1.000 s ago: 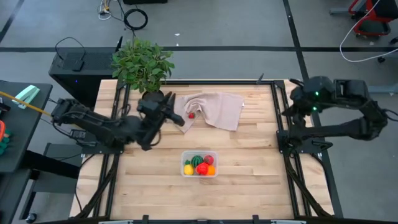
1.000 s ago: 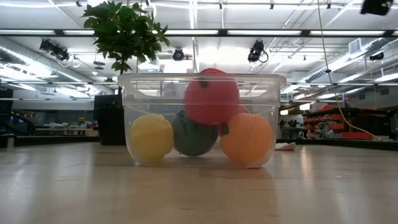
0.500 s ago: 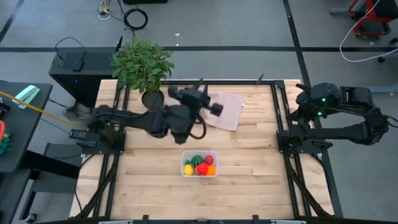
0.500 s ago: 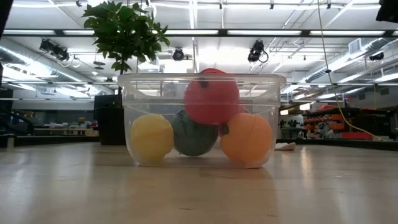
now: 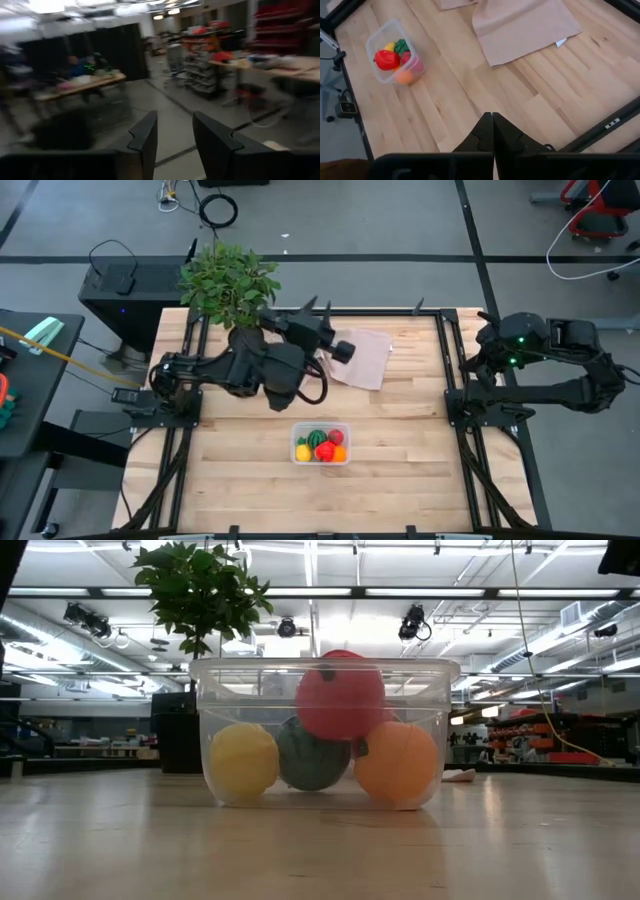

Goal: Pick and placing Produce into tupperware
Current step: Put the strawberry into the transparent bin

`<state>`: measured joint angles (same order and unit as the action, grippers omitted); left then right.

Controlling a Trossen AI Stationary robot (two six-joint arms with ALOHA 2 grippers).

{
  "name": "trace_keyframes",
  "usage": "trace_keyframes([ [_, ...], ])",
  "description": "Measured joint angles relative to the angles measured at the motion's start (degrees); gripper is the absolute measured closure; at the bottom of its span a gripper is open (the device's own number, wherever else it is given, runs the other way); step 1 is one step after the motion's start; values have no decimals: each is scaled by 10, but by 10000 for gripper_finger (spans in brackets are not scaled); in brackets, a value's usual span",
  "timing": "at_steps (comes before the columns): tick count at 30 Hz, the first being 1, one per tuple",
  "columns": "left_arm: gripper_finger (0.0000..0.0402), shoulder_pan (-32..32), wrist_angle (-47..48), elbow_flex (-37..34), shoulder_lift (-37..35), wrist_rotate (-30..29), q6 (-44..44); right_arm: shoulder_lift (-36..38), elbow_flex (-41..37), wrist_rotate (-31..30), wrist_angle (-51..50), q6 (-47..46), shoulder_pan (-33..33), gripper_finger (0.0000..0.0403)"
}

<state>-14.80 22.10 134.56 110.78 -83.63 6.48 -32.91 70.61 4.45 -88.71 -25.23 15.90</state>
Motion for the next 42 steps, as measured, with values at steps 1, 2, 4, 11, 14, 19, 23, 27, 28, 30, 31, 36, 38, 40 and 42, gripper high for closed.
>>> trace_keyframes([
  [1,269,-2,32,0,-1,23,-50,0,0,0,0,-2,0,400],
  [2,268,0,81,1,-2,62,-120,0,0,-1,1,-3,0,400],
  [4,265,13,209,1,-2,160,-306,0,0,-1,1,-3,0,400],
  [11,243,93,636,0,46,347,-723,0,0,-1,1,21,0,399],
  [14,230,123,641,0,75,416,-748,0,0,0,1,45,0,397],
  [19,212,161,532,0,132,512,-725,0,0,5,-7,83,0,398],
  [23,200,163,482,0,171,584,-717,0,0,6,-11,122,0,398],
  [27,193,164,509,0,209,643,-748,0,0,6,-14,148,0,395],
  [28,193,164,520,0,213,655,-758,0,0,7,-14,152,0,395],
  [30,194,164,544,0,221,660,-787,0,0,8,-14,159,0,396],
  [31,194,164,559,0,222,661,-801,0,0,8,-14,162,0,397],
  [36,189,173,600,0,228,665,-861,0,0,8,-14,169,0,397],
  [38,182,178,617,0,231,665,-861,0,0,8,-14,169,0,395],
  [40,174,182,632,1,241,663,-854,0,0,8,-13,167,0,393],
  [42,164,183,643,0,259,653,-853,0,0,8,-13,164,0,393],
])
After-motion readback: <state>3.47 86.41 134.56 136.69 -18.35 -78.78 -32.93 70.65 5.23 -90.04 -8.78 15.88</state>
